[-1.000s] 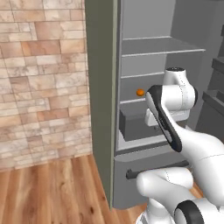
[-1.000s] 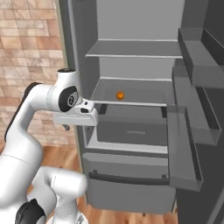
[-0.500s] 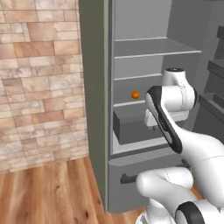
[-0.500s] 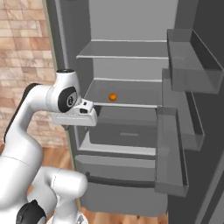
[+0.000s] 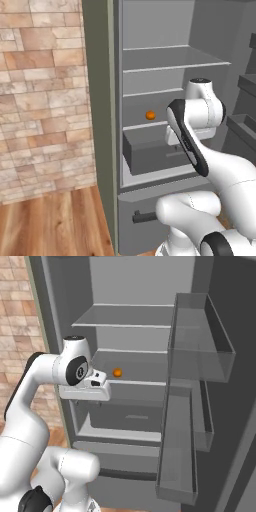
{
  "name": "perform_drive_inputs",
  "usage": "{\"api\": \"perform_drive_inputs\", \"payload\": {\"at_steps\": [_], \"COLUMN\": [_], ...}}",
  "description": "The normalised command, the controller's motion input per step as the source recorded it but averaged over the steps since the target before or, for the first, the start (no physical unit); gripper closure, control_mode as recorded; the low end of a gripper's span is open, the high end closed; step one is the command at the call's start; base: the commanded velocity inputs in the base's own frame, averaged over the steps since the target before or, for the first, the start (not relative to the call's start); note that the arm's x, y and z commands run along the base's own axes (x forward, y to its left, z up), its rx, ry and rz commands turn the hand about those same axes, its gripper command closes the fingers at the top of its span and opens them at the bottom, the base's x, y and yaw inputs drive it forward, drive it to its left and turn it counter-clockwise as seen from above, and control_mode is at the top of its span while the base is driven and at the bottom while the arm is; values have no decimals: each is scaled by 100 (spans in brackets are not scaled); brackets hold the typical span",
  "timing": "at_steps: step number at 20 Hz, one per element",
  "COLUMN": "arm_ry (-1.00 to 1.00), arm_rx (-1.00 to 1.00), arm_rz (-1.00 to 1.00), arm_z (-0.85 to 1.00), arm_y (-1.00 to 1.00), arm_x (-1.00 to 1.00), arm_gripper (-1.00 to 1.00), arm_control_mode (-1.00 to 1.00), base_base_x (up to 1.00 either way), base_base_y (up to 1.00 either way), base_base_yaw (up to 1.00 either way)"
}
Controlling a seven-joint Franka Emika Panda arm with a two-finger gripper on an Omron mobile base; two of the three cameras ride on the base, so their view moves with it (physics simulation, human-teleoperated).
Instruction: Place the cold items (sweet potato and tangerine) from the fridge in one tupperware on the dining counter. Place the warm items (kebab skewer and hot dog) in the stove area in another tupperware.
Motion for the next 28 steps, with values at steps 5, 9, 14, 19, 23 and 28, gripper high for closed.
{"api": "perform_drive_inputs", "payload": {"at_steps": [5, 9, 14, 19, 23, 28], "arm_ry": [0, 0, 0, -36, -32, -12], "arm_rx": [0, 0, 0, 0, 0, 9], "arm_rz": [0, 0, 0, 0, 0, -1], "arm_z": [0, 0, 0, 0, 3, 42], "arm_y": [0, 0, 0, -1, 7, 0], "arm_x": [0, 0, 0, 53, 80, 85], "arm_gripper": [-100, -100, -100, -100, -100, -100], "arm_control_mode": [100, 100, 100, -100, -100, -100], "base_base_x": [15, 0, 11, 0, 0, 0], "base_base_y": [-10, -2, -2, 0, 0, 0], "base_base_yaw": [-1, 0, 1, 0, 0, 0]}}
